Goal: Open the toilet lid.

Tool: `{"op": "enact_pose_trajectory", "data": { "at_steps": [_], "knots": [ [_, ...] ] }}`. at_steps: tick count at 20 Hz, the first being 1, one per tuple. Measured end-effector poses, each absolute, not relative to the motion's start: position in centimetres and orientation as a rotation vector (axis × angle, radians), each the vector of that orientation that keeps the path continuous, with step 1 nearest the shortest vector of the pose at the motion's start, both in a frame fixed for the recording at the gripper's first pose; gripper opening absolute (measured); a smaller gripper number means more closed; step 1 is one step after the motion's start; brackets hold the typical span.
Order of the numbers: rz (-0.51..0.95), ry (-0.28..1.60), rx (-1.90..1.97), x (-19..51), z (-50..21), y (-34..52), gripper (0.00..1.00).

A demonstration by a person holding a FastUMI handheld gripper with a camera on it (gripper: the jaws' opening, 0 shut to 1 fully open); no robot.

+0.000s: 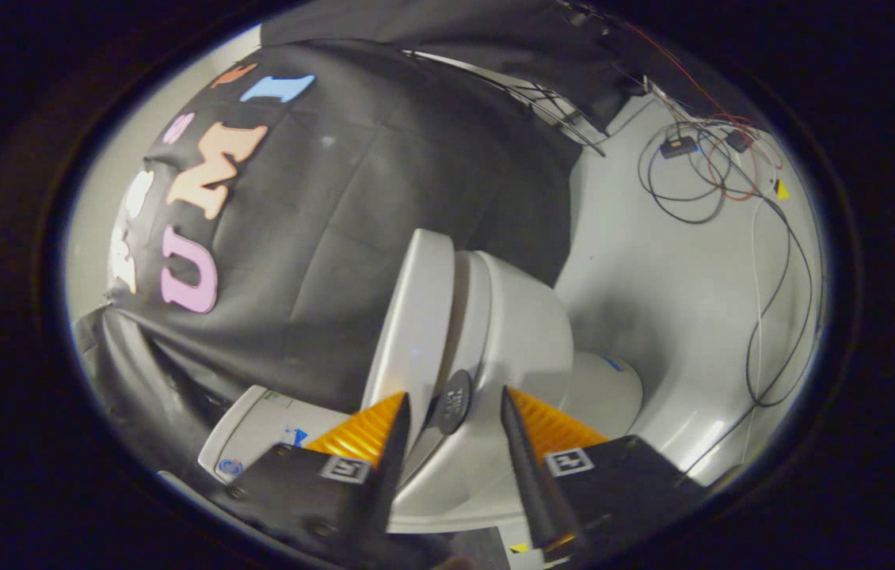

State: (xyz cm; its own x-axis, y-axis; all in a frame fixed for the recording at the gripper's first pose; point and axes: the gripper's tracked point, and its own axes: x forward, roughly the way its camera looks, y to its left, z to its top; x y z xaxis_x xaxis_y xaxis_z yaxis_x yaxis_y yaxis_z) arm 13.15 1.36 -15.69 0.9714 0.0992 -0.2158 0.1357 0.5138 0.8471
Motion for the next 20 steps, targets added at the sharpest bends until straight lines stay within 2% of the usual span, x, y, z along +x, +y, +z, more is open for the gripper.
{"op": "enact_pose_trajectory", "data": {
  "at_steps": [2, 4, 15, 16, 17, 20],
  "knots": [
    [0.012, 0.203, 1.107, 13.3, -13.6, 1.1, 0.29],
    [-0.014, 0.226, 1.063, 13.8, -14.2, 1.3, 0.07],
    [-0.028, 0.201, 1.124, 13.8, -13.6, 0.2, 0.06],
    [-0.028, 0.207, 1.094, 18.4, -16.0, 0.6, 0.06],
    [-0.036, 0.211, 1.110, 14.5, -14.3, 0.3, 0.00],
    [-0.051, 0.202, 1.134, 13.7, -13.3, 0.4, 0.00]
  ]
}}
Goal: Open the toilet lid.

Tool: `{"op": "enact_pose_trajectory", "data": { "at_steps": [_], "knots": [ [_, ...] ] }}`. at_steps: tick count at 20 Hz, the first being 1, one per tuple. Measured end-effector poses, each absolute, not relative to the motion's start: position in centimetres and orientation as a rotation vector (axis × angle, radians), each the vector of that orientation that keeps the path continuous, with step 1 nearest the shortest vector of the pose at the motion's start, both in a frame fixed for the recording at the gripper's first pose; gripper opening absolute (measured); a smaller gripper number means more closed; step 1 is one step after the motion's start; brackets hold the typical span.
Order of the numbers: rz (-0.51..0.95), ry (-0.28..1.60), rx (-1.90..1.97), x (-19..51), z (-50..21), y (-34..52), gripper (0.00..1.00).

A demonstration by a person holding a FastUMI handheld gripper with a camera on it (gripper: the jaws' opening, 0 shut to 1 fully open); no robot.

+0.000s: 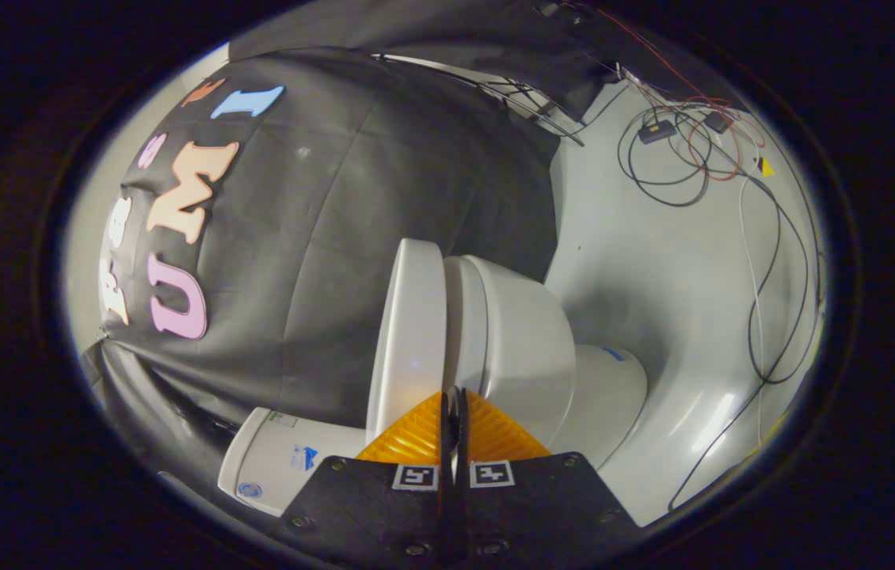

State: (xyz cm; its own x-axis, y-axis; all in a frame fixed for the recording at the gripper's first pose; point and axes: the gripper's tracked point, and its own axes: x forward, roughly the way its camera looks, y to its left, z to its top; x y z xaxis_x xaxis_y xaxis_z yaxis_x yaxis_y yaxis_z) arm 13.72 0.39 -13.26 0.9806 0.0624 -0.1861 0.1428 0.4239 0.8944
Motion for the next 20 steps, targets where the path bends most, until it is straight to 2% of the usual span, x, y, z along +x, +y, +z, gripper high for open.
{"op": "enact_pose_trajectory", "data": {
  "at_steps": [10, 20],
  "knots": [
    [-0.142, 0.263, 1.006, 12.9, -12.2, 1.0, 0.00],
    [-0.203, 0.251, 0.866, 12.4, -7.5, 2.2, 0.01]
  ]
}}
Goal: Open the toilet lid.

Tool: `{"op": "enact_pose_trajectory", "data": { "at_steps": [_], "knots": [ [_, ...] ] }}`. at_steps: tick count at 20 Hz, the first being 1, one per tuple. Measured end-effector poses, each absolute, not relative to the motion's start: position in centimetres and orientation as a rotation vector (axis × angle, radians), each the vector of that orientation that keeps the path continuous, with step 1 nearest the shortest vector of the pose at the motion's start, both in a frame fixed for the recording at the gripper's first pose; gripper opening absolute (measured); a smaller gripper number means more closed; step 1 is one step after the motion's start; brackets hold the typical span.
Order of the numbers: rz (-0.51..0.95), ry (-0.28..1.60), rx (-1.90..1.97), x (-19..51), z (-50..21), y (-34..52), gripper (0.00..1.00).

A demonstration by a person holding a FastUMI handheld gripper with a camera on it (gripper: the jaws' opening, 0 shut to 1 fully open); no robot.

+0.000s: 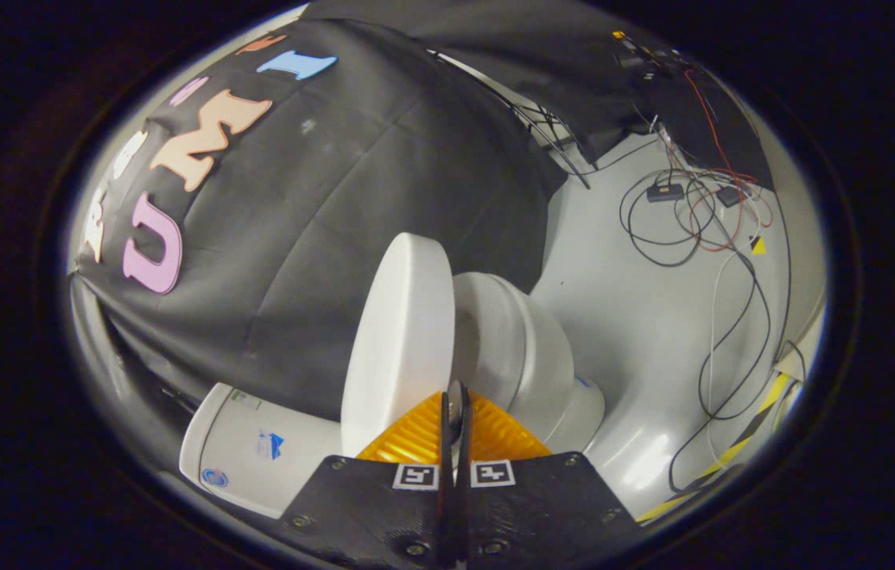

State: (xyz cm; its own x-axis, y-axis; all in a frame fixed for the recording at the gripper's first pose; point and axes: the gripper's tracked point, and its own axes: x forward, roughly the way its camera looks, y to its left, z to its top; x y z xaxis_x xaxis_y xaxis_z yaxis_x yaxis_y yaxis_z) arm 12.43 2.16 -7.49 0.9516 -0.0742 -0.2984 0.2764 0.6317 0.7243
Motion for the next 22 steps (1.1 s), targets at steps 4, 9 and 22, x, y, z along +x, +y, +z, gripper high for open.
{"op": "enact_pose_trajectory", "data": {
  "at_steps": [4, 9, 22],
  "knots": [
    [-0.222, 0.235, 0.788, 11.9, -5.4, 3.1, 0.01],
    [-0.210, 0.210, 0.750, 11.7, -3.1, 4.3, 0.01],
    [-0.181, 0.169, 0.654, 10.7, 1.0, 7.1, 0.01]
  ]
}}
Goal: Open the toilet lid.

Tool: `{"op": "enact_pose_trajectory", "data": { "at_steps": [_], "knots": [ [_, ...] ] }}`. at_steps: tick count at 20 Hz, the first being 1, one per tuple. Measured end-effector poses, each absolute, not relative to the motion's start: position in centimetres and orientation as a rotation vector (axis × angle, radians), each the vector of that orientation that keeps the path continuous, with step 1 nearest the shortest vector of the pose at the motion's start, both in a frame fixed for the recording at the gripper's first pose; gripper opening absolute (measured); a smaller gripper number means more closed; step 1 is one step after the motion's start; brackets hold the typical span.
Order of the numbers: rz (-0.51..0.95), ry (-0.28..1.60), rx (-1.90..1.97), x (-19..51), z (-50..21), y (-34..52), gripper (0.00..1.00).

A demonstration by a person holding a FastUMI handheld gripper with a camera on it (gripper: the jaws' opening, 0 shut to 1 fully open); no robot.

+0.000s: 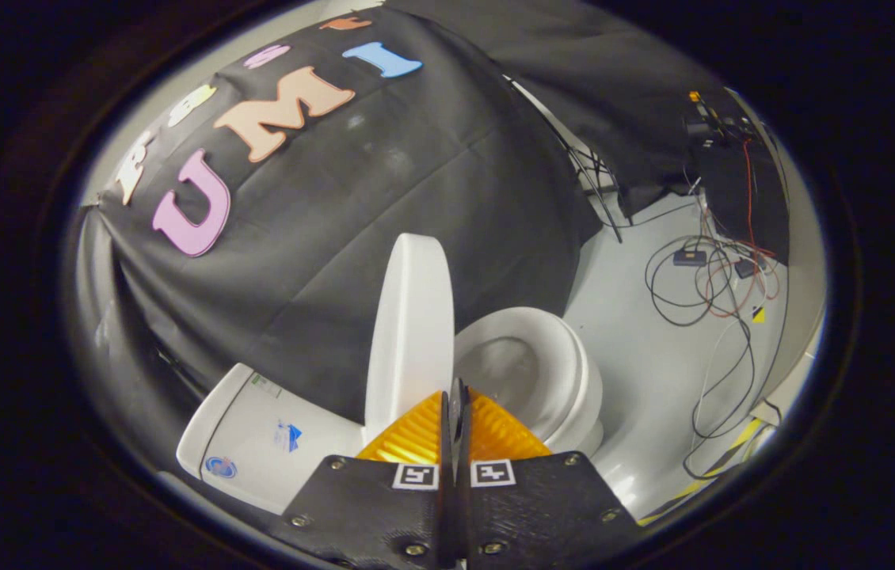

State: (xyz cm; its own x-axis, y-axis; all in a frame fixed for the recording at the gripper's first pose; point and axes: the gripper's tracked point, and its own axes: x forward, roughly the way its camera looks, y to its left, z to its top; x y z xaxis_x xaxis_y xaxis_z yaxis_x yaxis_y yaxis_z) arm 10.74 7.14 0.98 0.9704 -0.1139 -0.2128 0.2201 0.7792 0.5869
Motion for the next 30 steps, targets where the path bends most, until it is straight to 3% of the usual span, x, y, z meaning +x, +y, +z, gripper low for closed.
{"op": "enact_pose_trajectory", "data": {
  "at_steps": [30],
  "knots": [
    [-0.163, 0.120, 0.383, 8.8, 8.9, 17.7, 0.01]
  ]
}}
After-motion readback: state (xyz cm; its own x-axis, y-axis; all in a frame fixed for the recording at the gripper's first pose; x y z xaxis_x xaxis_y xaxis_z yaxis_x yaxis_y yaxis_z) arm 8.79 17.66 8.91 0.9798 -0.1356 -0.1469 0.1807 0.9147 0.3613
